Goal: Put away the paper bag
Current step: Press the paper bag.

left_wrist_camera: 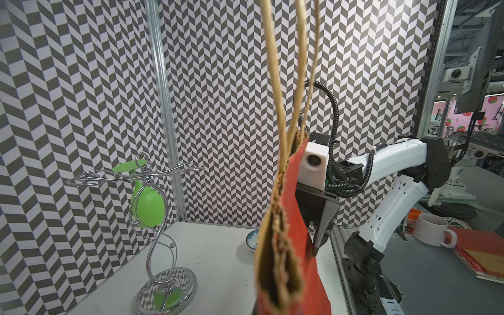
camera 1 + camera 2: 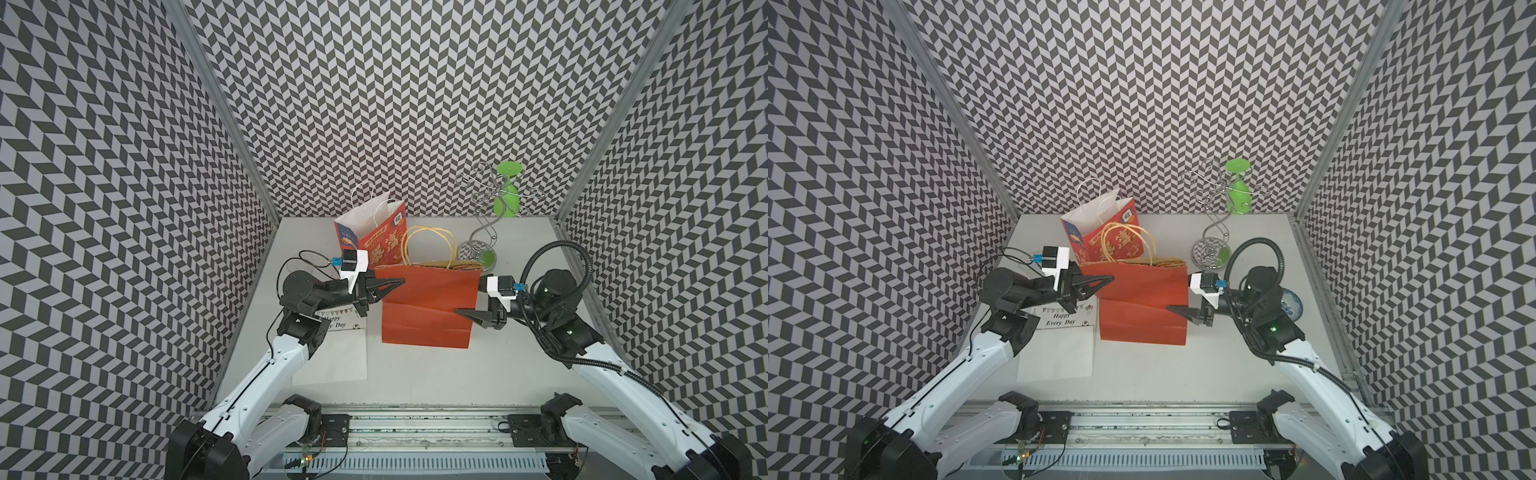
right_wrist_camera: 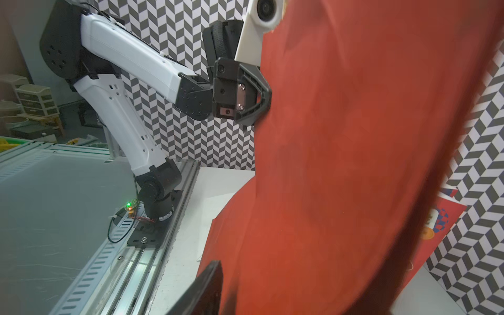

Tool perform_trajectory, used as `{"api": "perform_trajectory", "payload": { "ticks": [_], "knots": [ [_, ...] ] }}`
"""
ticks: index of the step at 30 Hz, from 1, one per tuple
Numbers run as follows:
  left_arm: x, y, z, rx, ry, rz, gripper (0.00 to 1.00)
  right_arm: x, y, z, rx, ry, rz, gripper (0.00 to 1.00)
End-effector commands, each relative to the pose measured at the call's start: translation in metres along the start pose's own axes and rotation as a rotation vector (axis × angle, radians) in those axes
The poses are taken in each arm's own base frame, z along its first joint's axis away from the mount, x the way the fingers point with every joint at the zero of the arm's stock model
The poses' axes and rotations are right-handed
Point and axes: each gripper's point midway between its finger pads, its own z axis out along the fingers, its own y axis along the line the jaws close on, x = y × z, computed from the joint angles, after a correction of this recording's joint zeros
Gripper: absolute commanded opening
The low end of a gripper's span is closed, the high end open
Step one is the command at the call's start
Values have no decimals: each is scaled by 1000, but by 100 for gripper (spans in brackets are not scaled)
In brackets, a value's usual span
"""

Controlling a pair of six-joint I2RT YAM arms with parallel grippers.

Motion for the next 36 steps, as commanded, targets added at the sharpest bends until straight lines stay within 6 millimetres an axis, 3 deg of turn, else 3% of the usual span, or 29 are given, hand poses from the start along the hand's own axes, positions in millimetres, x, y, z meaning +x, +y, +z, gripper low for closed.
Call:
{"api": "perform_trajectory", "payload": {
  "ticks": [1,7,9,10,13,15,18,20,24,27,28,29,31,32,33,36],
  "knots": [
    [-35,-11,-1,7,-68,82,0,3,3,-1,9,-12,-38,61],
    [-45,-12,-1,-2,-84,91,0,2,8,0,-34,-11,-36,7],
    [-47,-12,-1,-2,-85,92,0,1,8,-1,-29,-5,-41,2],
    [-48,-13,-1,0,-87,94,0,2,7,-1,-19,0,-42,6],
    [-54,-17,-2,11,-93,110,0,8,2,-2,24,12,-39,52],
    [-57,-19,-2,12,-96,115,0,9,2,-3,29,-3,-41,63],
    [-60,-19,-2,11,-100,115,0,9,5,-1,9,-11,-32,60],
    [-61,-19,-2,11,-101,116,0,12,5,-1,5,-1,-33,48],
    [-62,-20,-2,9,-101,123,0,8,7,-1,-9,-4,-42,15],
    [-57,-16,-1,2,-80,123,0,3,8,-2,-11,-13,-45,9],
    [-56,-16,-1,1,-76,124,0,1,7,-2,-8,-15,-48,11],
    [-55,-16,-1,2,-74,124,0,0,7,-2,-8,-16,-49,19],
    [-50,-15,-1,6,-65,121,0,-5,6,-3,-1,-29,-56,50],
    [-48,-15,-1,9,-60,121,0,-9,5,-3,1,-39,-60,57],
    [-43,-15,0,12,-49,113,0,-13,6,-3,-2,-55,-66,62],
    [-27,-12,0,22,-22,83,0,-32,8,-4,-21,-113,-91,63]
  ]
}}
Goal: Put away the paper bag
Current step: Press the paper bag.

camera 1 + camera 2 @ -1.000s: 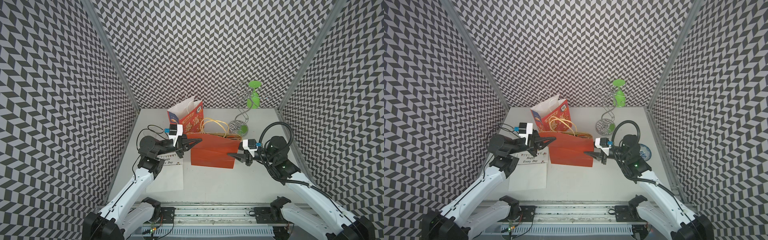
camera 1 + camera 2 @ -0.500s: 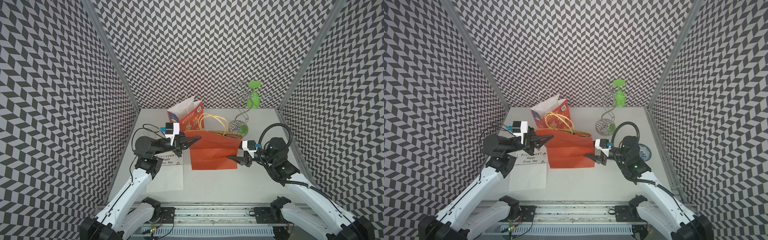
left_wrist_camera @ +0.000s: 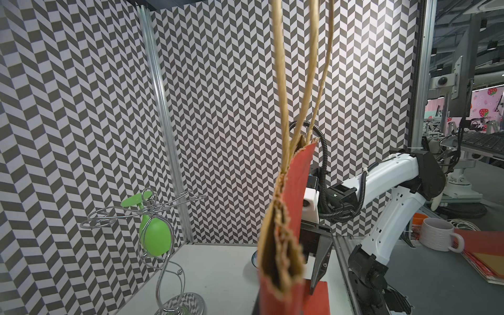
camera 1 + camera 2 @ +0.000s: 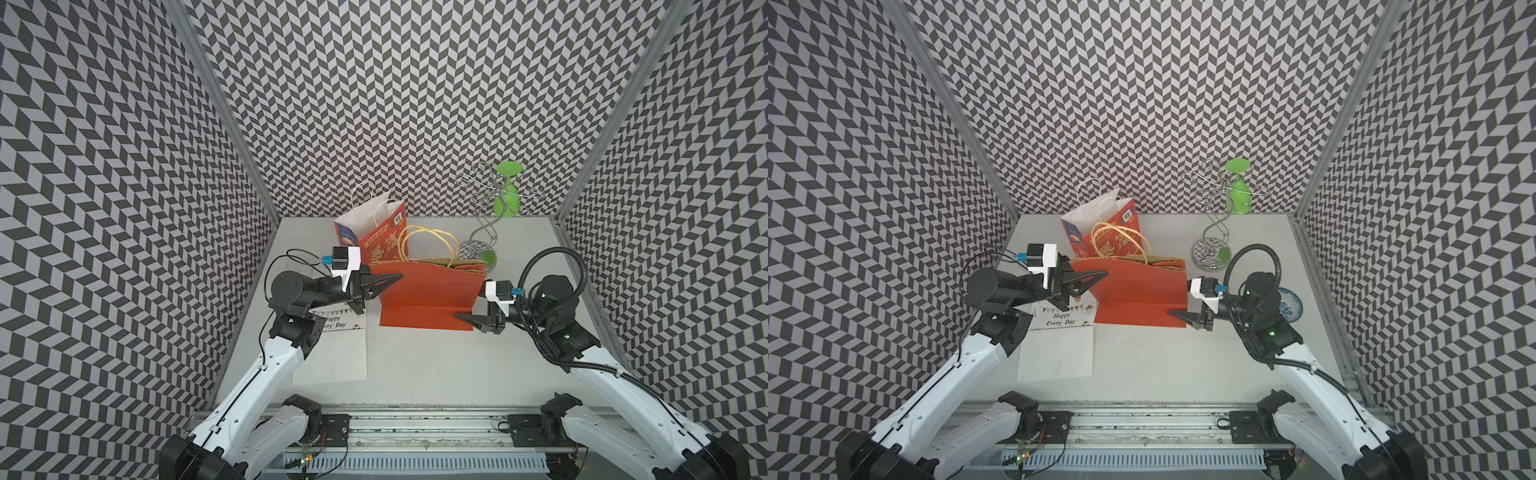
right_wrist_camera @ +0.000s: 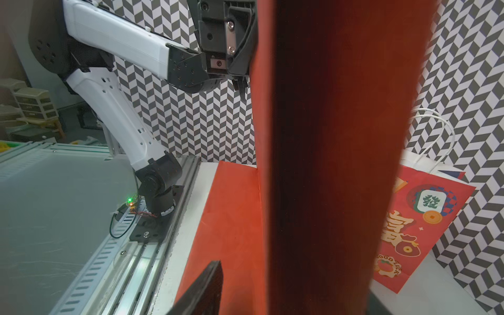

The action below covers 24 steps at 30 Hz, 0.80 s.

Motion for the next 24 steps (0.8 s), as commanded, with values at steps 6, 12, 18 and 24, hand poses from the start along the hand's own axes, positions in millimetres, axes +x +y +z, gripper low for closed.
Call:
{"api": "perform_trajectory", "payload": {
  "ticks": [6,12,18,24],
  "knots": [
    [29,2,0,18,42,-40,0,-59,2,-2,-48,-121,-124,21],
    [30,2,-1,18,46,-30,0,-61,6,-1,-81,-126,-114,8],
    [50,1,-3,20,85,-51,0,-78,7,-4,-61,-155,-137,35],
    [70,2,-5,16,108,-75,0,-85,15,-7,-86,-164,-151,0]
  ]
}}
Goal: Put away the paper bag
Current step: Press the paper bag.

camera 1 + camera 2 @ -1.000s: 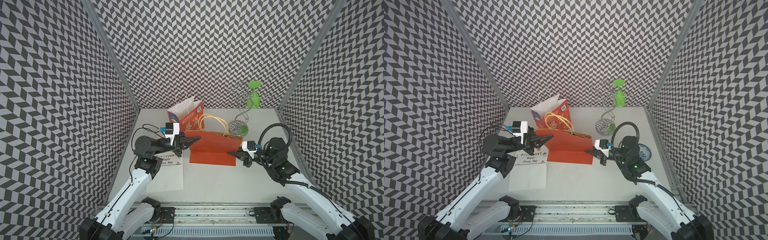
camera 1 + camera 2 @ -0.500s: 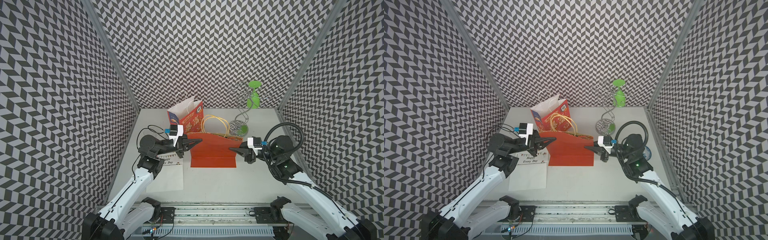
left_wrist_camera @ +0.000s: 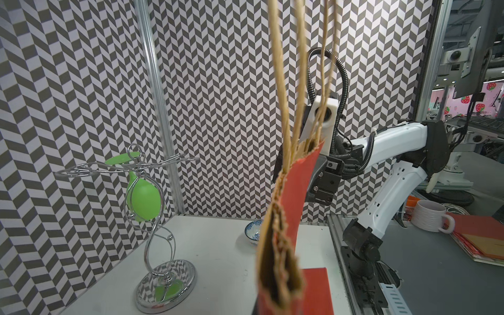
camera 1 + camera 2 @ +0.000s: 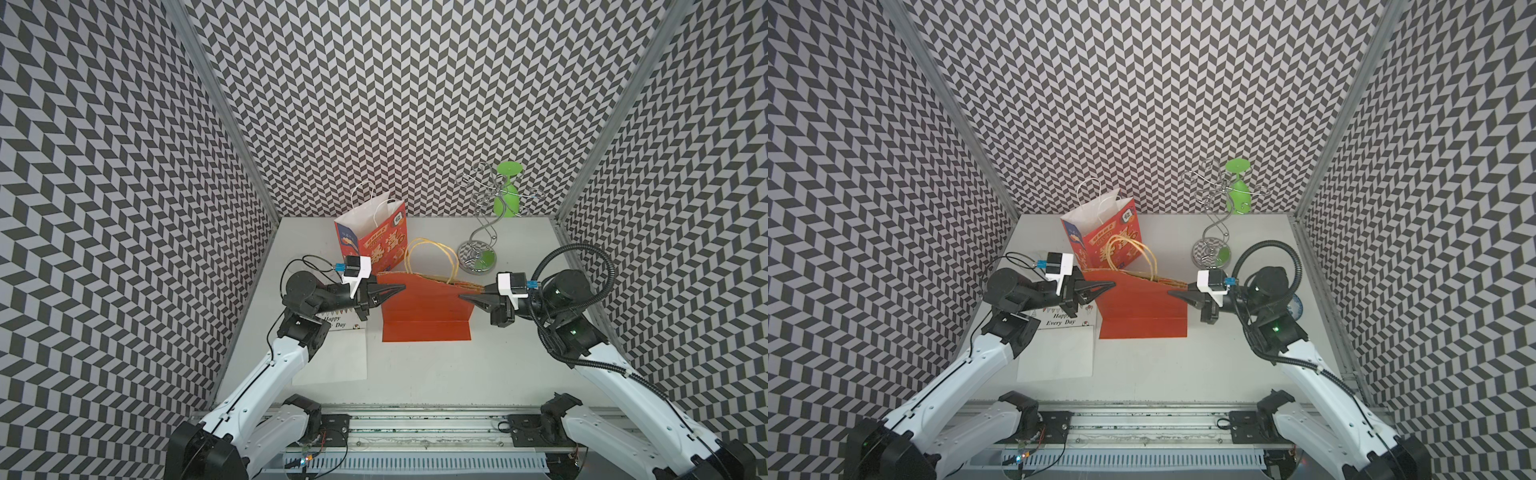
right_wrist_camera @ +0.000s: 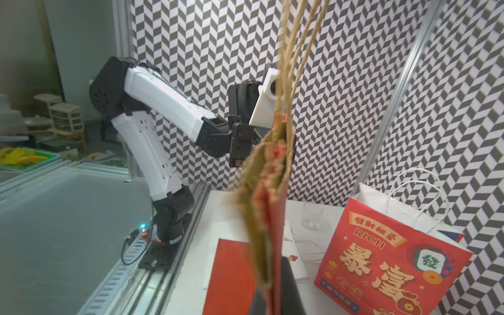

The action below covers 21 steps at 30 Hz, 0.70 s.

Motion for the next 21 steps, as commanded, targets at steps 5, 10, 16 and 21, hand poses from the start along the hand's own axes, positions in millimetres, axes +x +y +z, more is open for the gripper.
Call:
{"api": "perform_trajectory", "payload": {
  "ticks": [5,10,16,21],
  "knots": [
    [15,-3,0,20,23,7,0,-36,10,-1,-22,-75,-113,27],
    [25,-1,0,19,42,-7,0,-43,10,-1,-19,-85,-126,20],
    [30,0,0,21,46,-7,0,-46,19,2,-43,-92,-141,0],
    [22,-2,1,32,38,1,0,-27,2,3,60,-35,-99,54]
  ]
}}
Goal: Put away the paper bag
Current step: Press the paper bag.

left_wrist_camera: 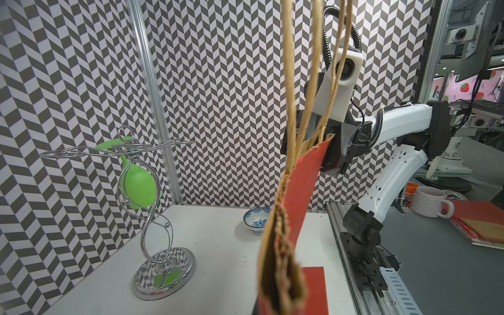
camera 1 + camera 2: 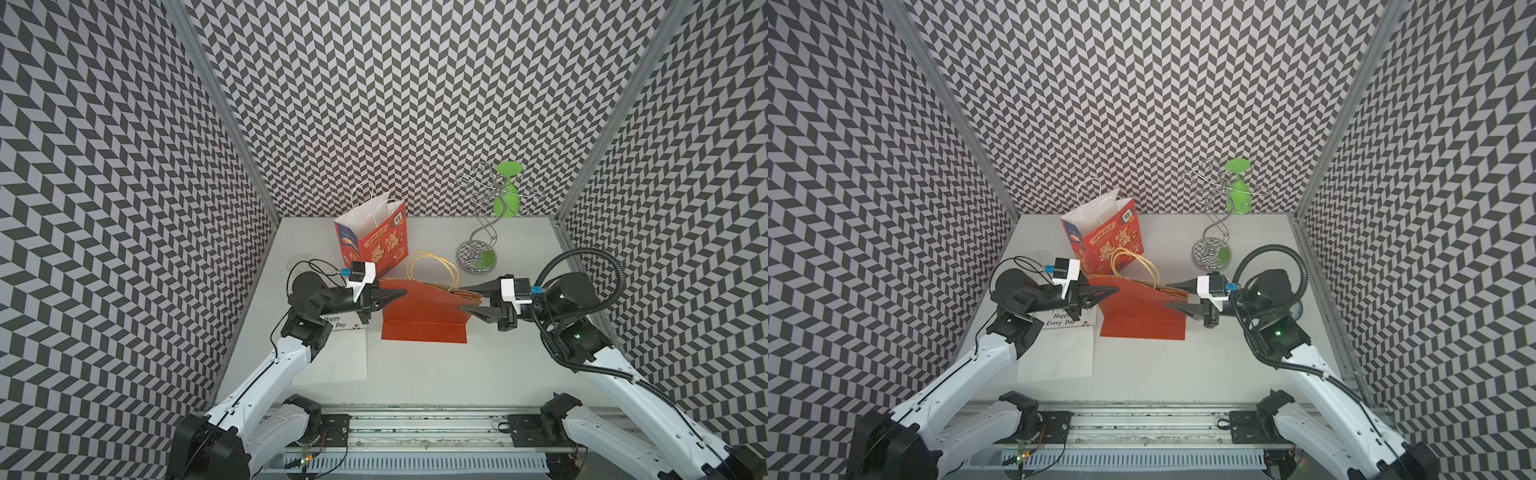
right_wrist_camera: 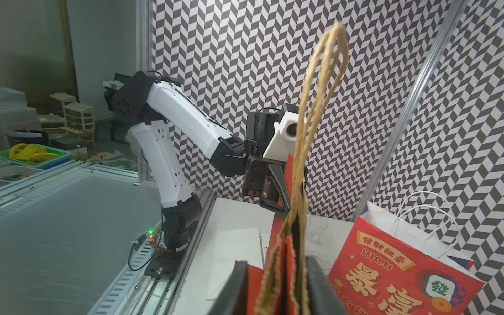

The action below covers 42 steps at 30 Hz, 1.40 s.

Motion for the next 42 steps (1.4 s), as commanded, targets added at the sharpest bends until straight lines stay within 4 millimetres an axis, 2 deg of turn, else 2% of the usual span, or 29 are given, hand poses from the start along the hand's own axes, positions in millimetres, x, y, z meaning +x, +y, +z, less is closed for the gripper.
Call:
{"api": "perform_trajectory", "payload": {
  "ticks": [1,4,6,7,9,11,13,15,17,18,20,24,26,29,31,32,33,34,36,37,38,40,42],
  "knots": [
    [-3,-4,1,16,-1,1,0,0,-9,-1,73,13,-48,58],
    [-14,-7,0,18,-16,21,0,24,-12,-2,102,57,-17,58],
    [-18,-14,-1,51,-18,27,0,35,-11,0,90,78,6,52],
    [-20,-15,-1,56,-19,26,0,37,-10,1,71,79,15,43],
    [-23,-15,-1,56,-18,22,0,36,-1,4,3,69,26,17],
    [-25,-14,0,53,-19,23,0,29,7,6,-62,47,21,0],
    [-26,-13,0,46,-21,23,0,23,9,5,-75,39,14,0],
    [-25,-11,-1,35,-14,24,16,17,8,4,-68,33,6,0],
    [-21,-7,-4,27,4,20,38,10,8,2,-49,21,-7,0],
    [-19,-7,-5,28,9,15,44,7,8,2,-44,15,-16,0],
    [-12,-8,-10,44,26,2,51,1,10,0,-43,3,-33,0],
    [8,-19,-14,110,66,-17,51,-10,9,-1,-38,-13,-45,0],
    [16,-22,-15,123,78,-25,38,-15,9,-1,-43,-26,-49,0],
    [20,-25,-17,141,81,-23,12,-19,9,-1,-46,-39,-51,0],
    [20,-28,-17,158,81,-20,2,-20,9,-1,-45,-39,-50,0],
    [19,-30,-17,167,81,-15,1,-20,9,-1,-44,-38,-51,0],
    [19,-31,-17,177,82,-7,2,-19,8,-1,-39,-37,-50,0],
    [19,-33,-18,182,87,-1,9,-20,7,-1,-34,-38,-50,0],
    [24,-31,-19,172,104,-4,41,-22,7,-2,-28,-40,-52,0],
    [28,-30,-20,165,113,-7,50,-24,7,-1,-27,-42,-53,0],
    [32,-29,-22,161,119,-14,53,-25,6,-1,-25,-44,-55,0],
    [39,-30,-24,157,124,-16,53,-29,6,-2,-23,-46,-59,0],
    [42,-29,-25,154,124,-10,39,-31,6,-2,-26,-49,-63,0]
  ]
}}
